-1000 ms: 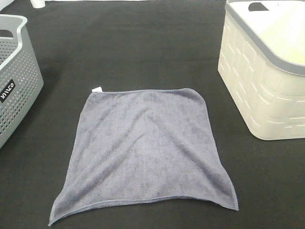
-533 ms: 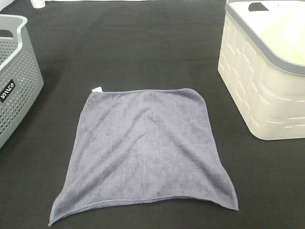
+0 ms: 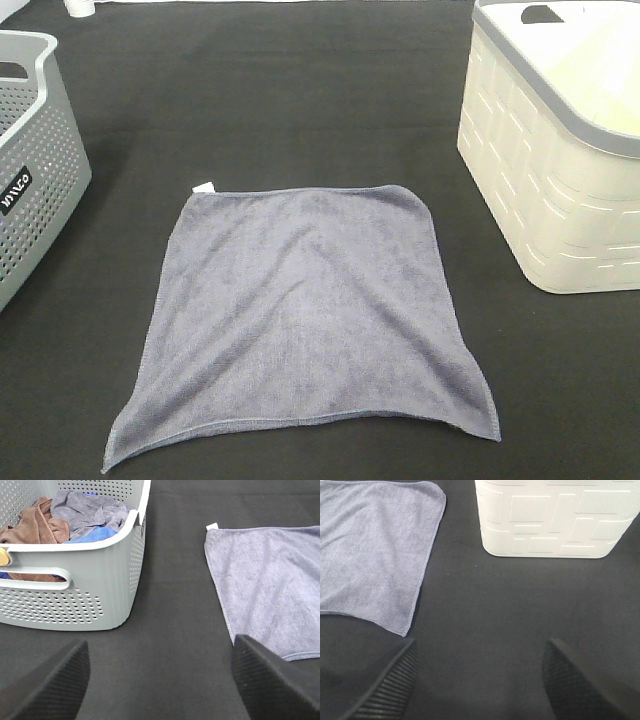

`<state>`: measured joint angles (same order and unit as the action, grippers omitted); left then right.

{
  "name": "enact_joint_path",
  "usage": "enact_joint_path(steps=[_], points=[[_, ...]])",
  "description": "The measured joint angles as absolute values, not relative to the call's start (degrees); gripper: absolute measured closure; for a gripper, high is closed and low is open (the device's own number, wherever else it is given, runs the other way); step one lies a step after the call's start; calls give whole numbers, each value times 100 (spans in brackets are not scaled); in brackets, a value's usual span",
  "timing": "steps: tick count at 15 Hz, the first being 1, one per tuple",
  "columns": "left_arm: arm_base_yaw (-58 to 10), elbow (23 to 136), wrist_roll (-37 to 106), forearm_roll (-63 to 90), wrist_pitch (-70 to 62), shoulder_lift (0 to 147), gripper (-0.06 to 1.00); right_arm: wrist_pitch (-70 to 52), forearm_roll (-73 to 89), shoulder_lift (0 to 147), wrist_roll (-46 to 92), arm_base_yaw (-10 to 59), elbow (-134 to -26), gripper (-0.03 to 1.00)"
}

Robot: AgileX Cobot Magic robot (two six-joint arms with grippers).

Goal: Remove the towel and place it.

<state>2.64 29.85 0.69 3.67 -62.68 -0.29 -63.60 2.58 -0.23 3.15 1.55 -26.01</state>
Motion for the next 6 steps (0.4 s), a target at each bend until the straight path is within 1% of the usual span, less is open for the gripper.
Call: enact_joint_path(steps=[6], points=[[264, 2985, 69, 367, -6268, -29, 21, -6360, 264, -23, 309, 155, -2601, 28]])
